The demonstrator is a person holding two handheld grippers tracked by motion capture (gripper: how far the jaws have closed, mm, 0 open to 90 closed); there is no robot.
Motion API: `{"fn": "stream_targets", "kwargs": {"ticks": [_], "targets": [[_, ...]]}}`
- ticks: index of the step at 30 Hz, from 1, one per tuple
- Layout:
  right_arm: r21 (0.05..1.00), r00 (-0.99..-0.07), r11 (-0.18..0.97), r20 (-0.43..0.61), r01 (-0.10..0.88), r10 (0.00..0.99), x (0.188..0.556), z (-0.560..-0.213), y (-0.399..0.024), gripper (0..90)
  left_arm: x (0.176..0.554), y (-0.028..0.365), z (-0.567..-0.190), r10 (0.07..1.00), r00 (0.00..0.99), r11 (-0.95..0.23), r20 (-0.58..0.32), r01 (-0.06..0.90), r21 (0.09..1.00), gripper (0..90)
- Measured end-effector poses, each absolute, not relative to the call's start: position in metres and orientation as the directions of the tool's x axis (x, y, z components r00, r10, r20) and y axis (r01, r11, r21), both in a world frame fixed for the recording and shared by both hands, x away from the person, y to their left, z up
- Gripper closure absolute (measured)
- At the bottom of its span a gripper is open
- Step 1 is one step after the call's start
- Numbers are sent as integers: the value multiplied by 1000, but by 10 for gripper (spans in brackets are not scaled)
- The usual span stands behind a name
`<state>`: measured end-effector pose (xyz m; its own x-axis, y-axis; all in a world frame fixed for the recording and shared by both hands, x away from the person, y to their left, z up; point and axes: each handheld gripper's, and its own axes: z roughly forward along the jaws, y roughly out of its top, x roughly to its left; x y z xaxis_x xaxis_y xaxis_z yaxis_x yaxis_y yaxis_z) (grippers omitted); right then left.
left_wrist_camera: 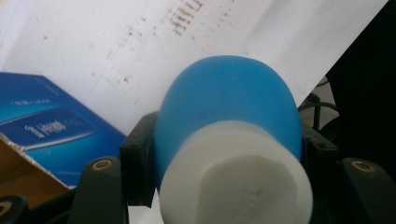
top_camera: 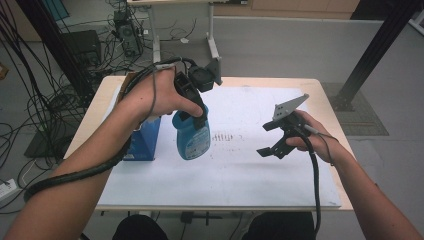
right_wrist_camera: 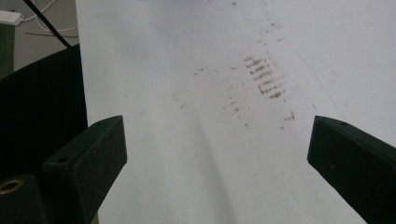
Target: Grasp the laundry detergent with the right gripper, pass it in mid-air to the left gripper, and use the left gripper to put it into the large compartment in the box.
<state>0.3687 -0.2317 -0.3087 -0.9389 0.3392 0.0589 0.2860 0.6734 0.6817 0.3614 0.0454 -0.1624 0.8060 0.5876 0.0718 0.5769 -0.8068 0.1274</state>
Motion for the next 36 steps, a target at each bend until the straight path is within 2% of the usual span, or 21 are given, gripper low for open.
{"fn": "stream_targets", "kwargs": {"ticks": [8, 21, 36], "targets": [[619, -915, 700, 77, 355, 396, 376, -311, -248, 43, 363, 53, -151, 624, 778, -780, 80, 613, 121, 378], [466, -854, 743, 55, 480, 517, 393, -315, -267, 36, 364, 72, -122, 687, 720, -726, 102, 673, 142, 378], [326, -821, 775, 9, 541, 570, 405, -318, -269, 56, 374, 101, -93, 757, 642, -653, 122, 744, 139, 378]]}}
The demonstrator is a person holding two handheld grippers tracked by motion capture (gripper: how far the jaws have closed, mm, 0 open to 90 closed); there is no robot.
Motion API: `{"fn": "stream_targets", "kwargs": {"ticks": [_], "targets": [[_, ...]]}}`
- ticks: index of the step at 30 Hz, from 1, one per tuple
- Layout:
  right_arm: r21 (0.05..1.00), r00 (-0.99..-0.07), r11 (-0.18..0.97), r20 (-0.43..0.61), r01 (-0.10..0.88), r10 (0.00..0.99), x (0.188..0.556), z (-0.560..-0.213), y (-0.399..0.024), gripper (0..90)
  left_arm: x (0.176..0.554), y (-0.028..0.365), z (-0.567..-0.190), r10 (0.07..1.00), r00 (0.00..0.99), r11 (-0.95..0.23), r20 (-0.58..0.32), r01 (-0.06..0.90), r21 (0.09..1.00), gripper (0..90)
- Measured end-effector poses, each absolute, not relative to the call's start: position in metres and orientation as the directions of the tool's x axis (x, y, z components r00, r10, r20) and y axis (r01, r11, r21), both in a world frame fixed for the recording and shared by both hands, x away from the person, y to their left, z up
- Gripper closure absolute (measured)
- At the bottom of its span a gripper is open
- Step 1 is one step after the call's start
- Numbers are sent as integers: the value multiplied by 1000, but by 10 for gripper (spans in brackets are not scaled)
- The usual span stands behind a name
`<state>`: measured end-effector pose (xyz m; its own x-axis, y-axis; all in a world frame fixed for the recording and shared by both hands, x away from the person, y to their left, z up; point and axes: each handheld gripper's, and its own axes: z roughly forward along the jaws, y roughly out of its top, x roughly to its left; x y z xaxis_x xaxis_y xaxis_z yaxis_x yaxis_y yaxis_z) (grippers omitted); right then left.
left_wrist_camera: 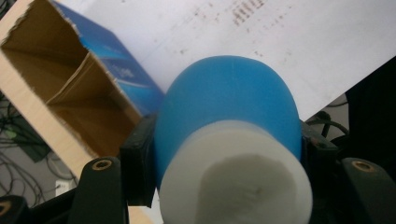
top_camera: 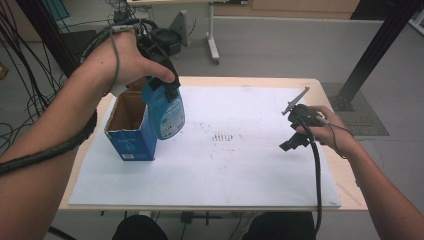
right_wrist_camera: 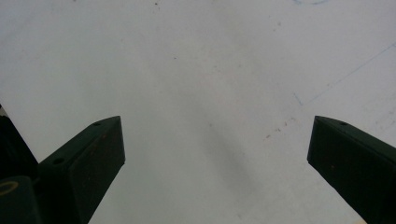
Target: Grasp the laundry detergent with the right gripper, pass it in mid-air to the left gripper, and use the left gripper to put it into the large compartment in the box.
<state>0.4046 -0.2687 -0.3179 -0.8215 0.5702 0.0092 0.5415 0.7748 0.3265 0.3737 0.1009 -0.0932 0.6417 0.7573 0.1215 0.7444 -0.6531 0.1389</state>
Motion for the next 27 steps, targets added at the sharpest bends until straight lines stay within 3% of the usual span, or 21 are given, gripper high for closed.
{"fn": "stream_targets", "kwargs": {"ticks": [10, 27], "targets": [[246, -802, 775, 23, 583, 596, 413, -325, -272, 77, 383, 124, -73, 821, 554, -570, 141, 810, 138, 378], [235, -793, 767, 27, 597, 609, 416, -330, -276, 60, 411, 170, -47, 918, 381, -394, 109, 906, 157, 378]]}}
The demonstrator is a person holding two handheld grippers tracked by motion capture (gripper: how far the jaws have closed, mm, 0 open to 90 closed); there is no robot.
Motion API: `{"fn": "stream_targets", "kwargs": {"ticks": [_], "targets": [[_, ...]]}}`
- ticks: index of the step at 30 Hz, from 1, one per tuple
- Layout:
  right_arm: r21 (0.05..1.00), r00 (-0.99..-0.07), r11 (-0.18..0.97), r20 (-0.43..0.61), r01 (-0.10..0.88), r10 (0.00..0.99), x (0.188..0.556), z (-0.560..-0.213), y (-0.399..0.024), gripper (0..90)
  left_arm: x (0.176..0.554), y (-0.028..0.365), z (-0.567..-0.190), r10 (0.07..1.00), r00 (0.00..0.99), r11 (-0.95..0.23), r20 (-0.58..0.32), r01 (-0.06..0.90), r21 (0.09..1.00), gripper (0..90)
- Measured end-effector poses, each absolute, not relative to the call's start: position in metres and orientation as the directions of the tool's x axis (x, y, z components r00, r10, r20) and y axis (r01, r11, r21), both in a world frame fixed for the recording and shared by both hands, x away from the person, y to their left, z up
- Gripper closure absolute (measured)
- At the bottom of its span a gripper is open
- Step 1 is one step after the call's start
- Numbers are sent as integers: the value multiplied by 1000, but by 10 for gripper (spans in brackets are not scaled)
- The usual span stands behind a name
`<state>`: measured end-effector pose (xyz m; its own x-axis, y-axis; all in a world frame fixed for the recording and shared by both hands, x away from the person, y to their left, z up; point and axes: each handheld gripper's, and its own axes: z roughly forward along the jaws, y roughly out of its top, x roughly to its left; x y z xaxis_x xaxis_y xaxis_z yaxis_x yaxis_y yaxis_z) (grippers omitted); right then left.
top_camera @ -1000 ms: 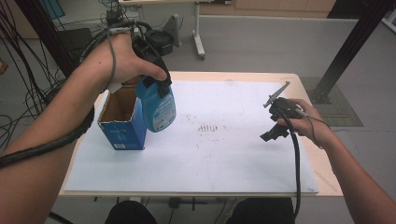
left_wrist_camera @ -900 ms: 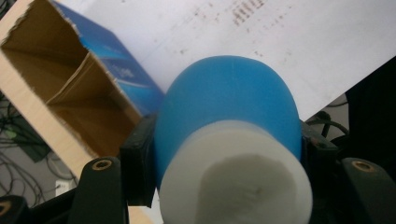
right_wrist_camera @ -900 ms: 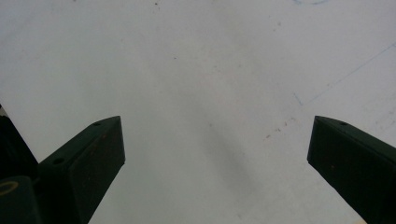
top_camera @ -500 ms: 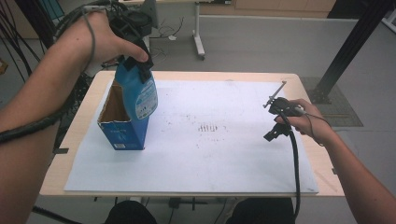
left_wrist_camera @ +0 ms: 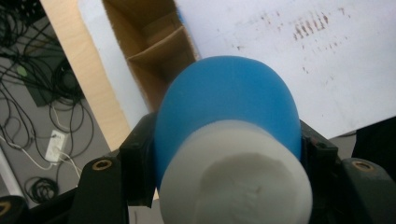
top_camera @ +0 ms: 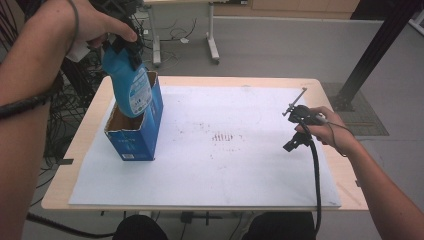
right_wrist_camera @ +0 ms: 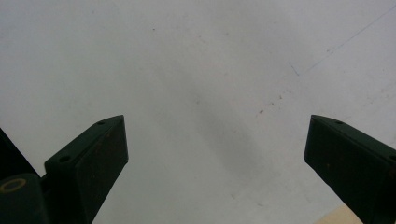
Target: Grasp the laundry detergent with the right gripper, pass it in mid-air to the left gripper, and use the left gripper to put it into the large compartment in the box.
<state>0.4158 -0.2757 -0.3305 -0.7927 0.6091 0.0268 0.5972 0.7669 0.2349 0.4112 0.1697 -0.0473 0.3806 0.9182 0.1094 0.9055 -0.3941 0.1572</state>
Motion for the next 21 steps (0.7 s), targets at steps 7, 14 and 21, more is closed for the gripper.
{"fn": "stream_targets", "kwargs": {"ticks": [7, 14, 21], "targets": [[239, -785, 759, 21, 605, 619, 415, -330, -277, 57, 425, 190, -49, 956, 281, -291, 79, 942, 169, 378], [238, -788, 764, 13, 600, 615, 416, -331, -275, 54, 435, 201, -54, 979, 186, -197, 85, 966, 164, 378], [239, -786, 761, 16, 603, 618, 417, -332, -273, 53, 440, 204, -56, 989, 118, -134, 91, 974, 185, 379]]}}
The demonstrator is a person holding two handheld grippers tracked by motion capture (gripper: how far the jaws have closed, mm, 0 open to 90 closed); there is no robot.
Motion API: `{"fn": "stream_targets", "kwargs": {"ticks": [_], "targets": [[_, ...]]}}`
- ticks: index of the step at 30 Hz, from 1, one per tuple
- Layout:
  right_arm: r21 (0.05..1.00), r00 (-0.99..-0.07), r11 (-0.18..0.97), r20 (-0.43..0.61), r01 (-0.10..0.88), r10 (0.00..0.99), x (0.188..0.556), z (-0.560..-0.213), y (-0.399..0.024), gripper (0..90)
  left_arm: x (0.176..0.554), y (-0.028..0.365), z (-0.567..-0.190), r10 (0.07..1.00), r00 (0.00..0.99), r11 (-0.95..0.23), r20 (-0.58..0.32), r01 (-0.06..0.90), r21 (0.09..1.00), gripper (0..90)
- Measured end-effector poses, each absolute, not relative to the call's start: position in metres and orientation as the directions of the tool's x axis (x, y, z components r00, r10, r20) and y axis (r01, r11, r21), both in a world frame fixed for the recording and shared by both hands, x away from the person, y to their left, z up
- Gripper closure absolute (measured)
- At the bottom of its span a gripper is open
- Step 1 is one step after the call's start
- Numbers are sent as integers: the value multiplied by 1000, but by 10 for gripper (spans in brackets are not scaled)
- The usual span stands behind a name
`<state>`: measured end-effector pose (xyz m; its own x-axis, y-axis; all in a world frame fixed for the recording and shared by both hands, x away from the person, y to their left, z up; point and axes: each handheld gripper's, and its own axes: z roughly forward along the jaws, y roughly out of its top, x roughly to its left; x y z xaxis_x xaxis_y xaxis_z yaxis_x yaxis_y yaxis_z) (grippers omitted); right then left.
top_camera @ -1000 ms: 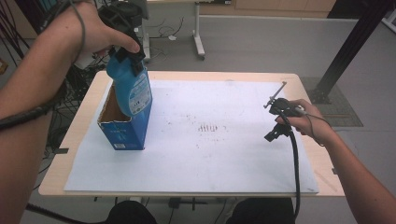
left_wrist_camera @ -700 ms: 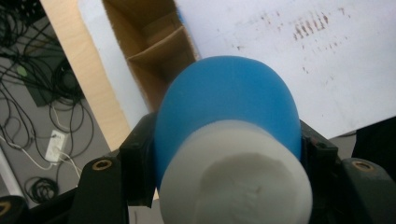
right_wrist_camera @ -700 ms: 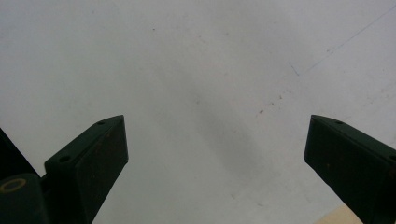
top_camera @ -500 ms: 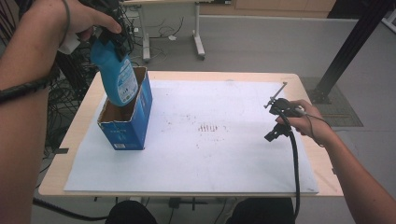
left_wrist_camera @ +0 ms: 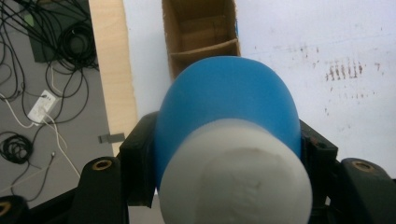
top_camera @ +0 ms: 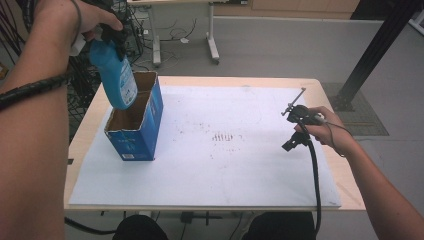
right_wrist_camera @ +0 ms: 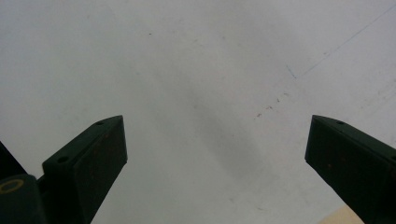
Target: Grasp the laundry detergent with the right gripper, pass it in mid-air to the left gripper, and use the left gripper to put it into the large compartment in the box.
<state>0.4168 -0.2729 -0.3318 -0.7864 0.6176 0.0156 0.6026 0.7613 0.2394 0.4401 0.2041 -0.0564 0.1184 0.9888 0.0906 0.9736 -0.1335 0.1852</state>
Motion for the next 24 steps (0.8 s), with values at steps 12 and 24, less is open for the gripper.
{"fn": "stream_targets", "kwargs": {"ticks": [12, 24], "targets": [[259, -787, 755, 31, 602, 617, 414, -332, -273, 52, 448, 204, -84, 989, 101, -120, 111, 975, 186, 378], [261, -780, 747, 41, 612, 625, 415, -338, -277, 53, 455, 207, -117, 991, 94, -111, 97, 978, 177, 378]]}}
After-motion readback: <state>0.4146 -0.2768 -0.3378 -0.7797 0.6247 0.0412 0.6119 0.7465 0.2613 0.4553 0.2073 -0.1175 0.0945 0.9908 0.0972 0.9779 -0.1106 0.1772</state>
